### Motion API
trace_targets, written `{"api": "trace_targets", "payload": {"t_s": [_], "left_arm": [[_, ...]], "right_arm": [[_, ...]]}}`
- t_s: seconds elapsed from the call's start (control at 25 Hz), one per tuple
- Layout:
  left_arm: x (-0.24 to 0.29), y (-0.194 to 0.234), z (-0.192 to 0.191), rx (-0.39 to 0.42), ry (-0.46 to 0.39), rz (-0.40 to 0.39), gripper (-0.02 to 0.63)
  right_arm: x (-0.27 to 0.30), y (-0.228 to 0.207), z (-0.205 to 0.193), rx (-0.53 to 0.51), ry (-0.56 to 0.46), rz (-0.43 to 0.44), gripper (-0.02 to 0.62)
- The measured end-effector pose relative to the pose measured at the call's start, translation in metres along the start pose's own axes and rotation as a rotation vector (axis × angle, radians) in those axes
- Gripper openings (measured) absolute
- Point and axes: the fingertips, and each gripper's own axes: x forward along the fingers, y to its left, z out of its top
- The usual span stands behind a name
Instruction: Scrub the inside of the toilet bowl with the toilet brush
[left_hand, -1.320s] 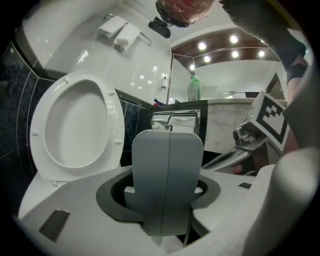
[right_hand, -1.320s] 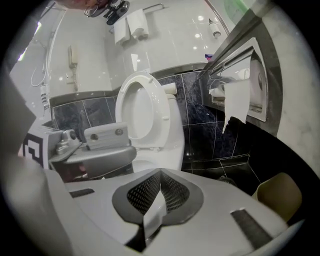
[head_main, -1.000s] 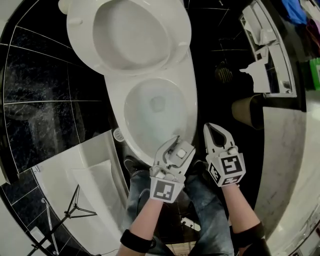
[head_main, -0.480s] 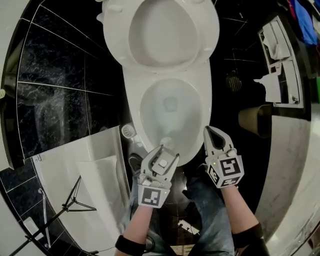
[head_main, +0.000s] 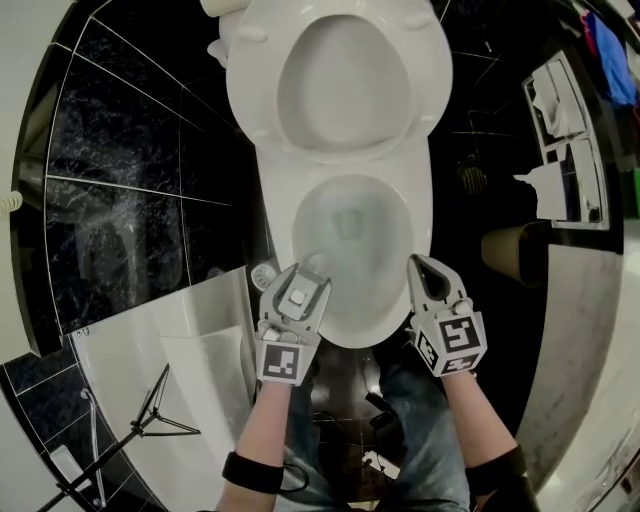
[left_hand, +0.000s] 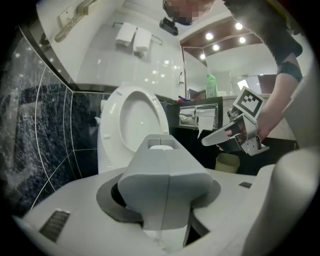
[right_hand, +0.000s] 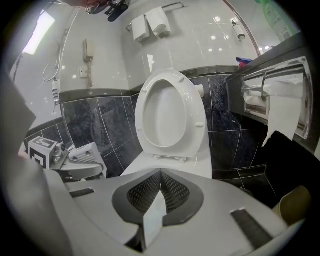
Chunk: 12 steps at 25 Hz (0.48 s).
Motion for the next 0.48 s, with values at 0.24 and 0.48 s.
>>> {"api": "trace_targets", "payload": {"t_s": [0.24, 0.48], "left_arm": [[0.02, 0.024, 0.02, 0.006, -0.018, -0.016, 0.236], [0.002, 0.026, 0.074, -0.015, -0.021, -0.016, 0.236]], "right_arm": [[0.004, 0.003, 0.015, -0.012, -0.027, -0.018, 0.006], [-0.02, 0.024, 0.055, -0.011, -0.028, 0.01, 0.006]]}}
